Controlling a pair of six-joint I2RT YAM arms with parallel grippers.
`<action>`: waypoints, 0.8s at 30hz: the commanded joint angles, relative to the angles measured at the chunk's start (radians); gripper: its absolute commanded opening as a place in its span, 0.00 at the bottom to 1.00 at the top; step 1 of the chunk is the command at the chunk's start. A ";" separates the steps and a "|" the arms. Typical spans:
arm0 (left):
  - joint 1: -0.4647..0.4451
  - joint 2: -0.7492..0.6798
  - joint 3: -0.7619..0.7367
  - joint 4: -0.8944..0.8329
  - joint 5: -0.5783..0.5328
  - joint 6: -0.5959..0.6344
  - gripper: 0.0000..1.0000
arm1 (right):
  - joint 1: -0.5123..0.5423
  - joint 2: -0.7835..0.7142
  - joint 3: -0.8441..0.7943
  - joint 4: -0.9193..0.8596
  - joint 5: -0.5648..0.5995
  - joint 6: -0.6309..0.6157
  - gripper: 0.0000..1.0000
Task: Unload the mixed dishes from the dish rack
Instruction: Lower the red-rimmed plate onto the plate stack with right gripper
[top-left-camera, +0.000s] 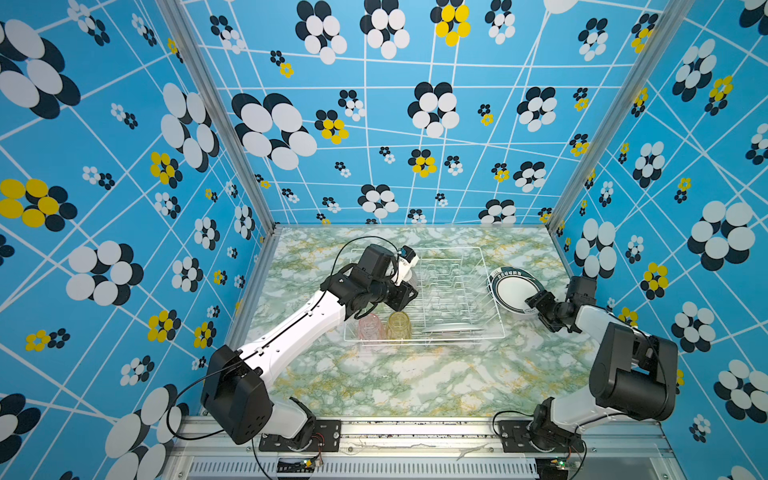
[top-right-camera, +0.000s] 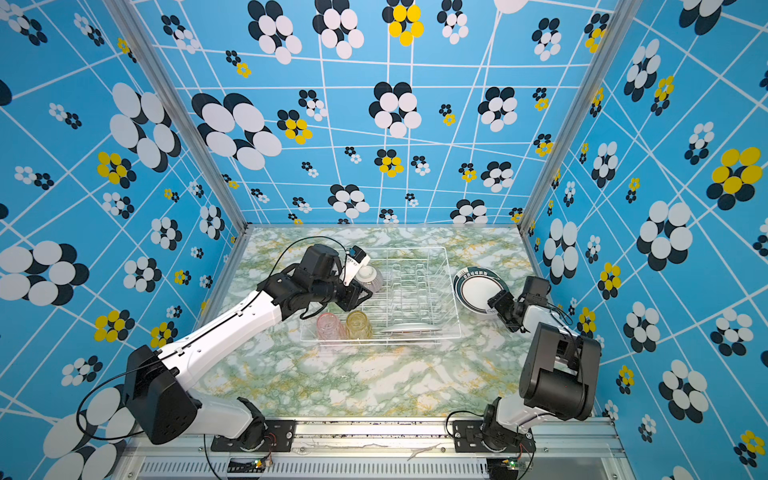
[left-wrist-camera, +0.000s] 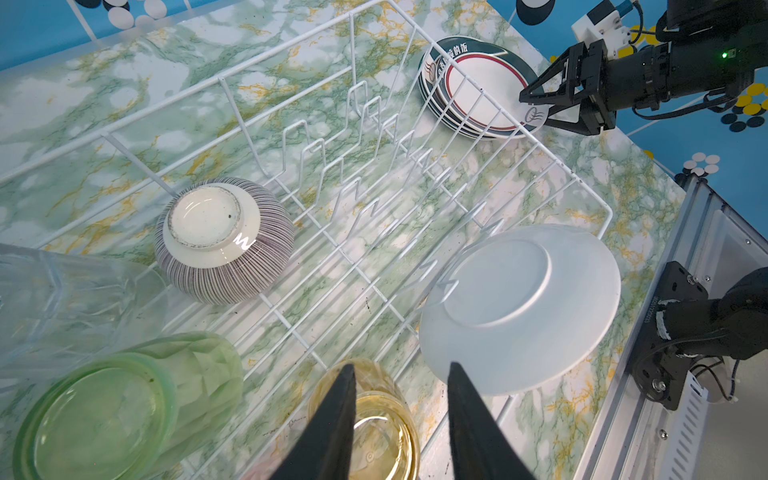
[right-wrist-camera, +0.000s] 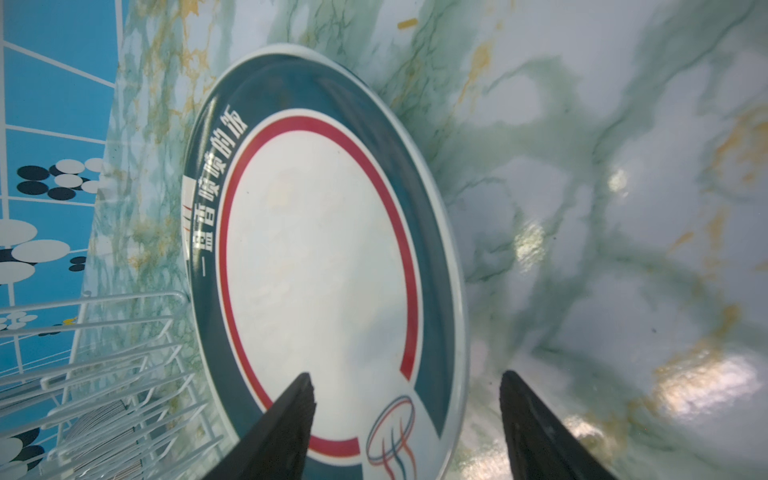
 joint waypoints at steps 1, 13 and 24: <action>-0.006 0.009 0.020 -0.002 0.014 0.015 0.38 | 0.001 0.026 0.041 -0.052 0.058 -0.019 0.74; -0.005 0.012 0.014 -0.007 0.008 0.021 0.38 | 0.048 0.133 0.129 -0.066 0.112 -0.011 0.78; -0.003 0.026 0.019 -0.013 0.006 0.029 0.38 | 0.102 0.208 0.214 -0.095 0.191 -0.004 0.79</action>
